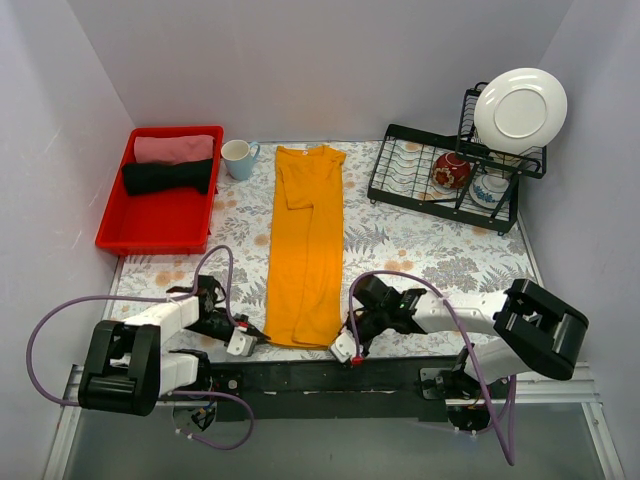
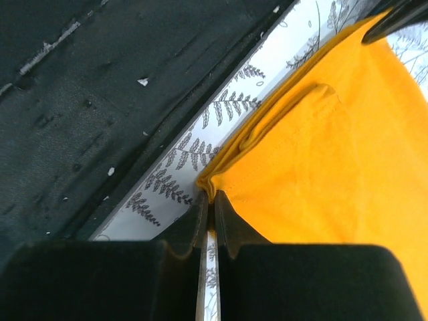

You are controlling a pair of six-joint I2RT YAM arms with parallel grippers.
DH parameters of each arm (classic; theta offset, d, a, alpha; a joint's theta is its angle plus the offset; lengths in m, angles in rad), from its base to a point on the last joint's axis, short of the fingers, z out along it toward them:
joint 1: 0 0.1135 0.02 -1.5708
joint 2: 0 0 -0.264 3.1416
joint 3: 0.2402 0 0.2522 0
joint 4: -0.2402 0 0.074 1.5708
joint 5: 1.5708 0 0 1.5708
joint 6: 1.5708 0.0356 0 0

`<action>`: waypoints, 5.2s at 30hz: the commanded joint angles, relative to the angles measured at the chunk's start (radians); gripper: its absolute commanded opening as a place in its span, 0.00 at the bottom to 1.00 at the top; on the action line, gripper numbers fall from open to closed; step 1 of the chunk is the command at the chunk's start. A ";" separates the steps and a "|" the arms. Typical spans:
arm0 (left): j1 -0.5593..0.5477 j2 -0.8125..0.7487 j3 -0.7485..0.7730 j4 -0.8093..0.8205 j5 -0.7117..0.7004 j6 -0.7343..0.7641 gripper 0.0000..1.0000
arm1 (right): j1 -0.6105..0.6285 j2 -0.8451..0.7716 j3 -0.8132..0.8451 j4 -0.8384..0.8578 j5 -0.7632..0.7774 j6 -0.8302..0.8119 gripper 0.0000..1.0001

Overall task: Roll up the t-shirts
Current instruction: Roll the T-shirt to the center of the board.

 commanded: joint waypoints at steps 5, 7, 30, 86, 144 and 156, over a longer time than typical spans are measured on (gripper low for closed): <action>-0.023 -0.015 0.109 -0.273 -0.086 0.435 0.00 | 0.005 -0.073 0.046 -0.101 0.066 0.327 0.04; -0.023 -0.025 0.123 -0.294 -0.094 0.417 0.00 | -0.002 -0.088 0.049 -0.104 0.075 0.390 0.04; -0.024 0.100 0.350 -0.133 -0.004 -0.139 0.00 | -0.192 0.011 0.250 -0.188 0.019 0.639 0.02; -0.174 0.076 0.332 0.036 -0.229 -0.373 0.50 | -0.345 0.166 0.475 -0.363 0.051 0.726 0.48; -0.047 0.249 0.516 0.099 0.058 -1.449 0.00 | 0.032 0.019 0.123 0.258 0.505 0.737 0.68; -0.046 0.236 0.518 0.122 0.047 -1.524 0.00 | 0.070 0.051 0.032 0.426 0.555 0.670 0.68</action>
